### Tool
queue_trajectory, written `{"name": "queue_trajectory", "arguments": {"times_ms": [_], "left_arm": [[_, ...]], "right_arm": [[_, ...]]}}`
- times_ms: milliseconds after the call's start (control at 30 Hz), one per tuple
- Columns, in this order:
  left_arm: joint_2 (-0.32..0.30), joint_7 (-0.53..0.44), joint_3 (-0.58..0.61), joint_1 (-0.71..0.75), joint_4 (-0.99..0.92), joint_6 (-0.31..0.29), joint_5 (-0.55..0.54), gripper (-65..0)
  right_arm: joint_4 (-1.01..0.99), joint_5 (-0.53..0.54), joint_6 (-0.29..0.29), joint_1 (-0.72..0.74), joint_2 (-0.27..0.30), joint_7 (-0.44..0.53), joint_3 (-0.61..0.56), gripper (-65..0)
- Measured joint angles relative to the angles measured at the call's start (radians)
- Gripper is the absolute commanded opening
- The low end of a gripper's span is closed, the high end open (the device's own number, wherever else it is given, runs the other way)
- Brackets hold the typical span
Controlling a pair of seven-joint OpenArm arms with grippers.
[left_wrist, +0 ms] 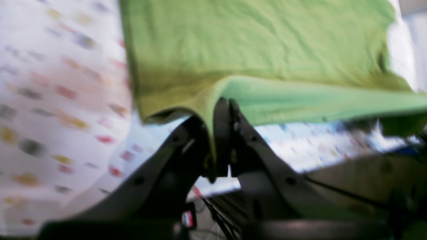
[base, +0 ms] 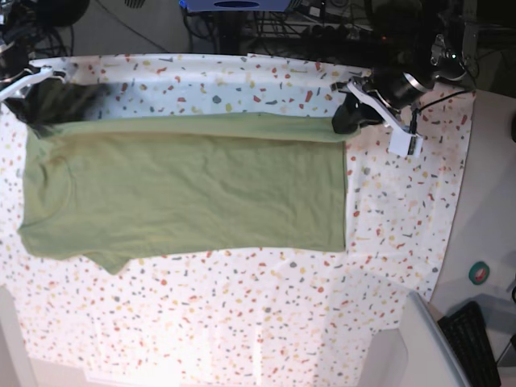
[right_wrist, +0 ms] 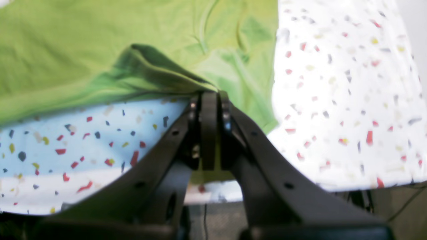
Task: Layout the t-shirt on the table in an organized manner, then fold the t-shirt properly
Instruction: 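Swing the lifted shirt away and lay it flat on the table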
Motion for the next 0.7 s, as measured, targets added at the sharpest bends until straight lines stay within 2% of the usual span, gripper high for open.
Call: {"name": "queue_trajectory", "arguments": {"times_ms": [200, 300, 367, 500, 633, 700], "left_arm": [[-0.002, 0.000, -0.014, 0.054, 0.005, 0.001, 0.003, -65.0], [-0.003, 0.005, -0.014, 0.028, 0.005, 0.001, 0.002, -65.0], [0.001, 0.022, -0.012, -0.043, 0.020, -0.001, 0.003, -65.0], [0.003, 0.007, -0.014, -0.229, 0.037, 0.000, -0.053, -65.0], [0.024, 0.016, -0.007, -0.445, -0.002, 0.003, -0.140, -65.0], [0.063, 0.003, -0.008, -0.547, -0.046, 0.055, -0.129, -65.0]], "right_arm": [[0.000, 0.053, 0.002, -0.060, -0.052, -0.016, 0.031, -65.0], [0.000, 0.051, -0.001, -0.041, -0.041, -0.011, 0.052, -65.0], [0.019, 0.037, 0.001, 0.003, -0.022, -0.032, 0.061, -65.0], [0.109, 0.053, 0.008, 0.132, 0.074, -0.037, 0.038, -65.0], [0.091, 0.042, 0.006, 0.374, 0.214, -0.181, -0.085, -65.0], [0.036, 0.053, 0.010, 0.517, 0.266, -0.234, -0.145, -65.0]]}}
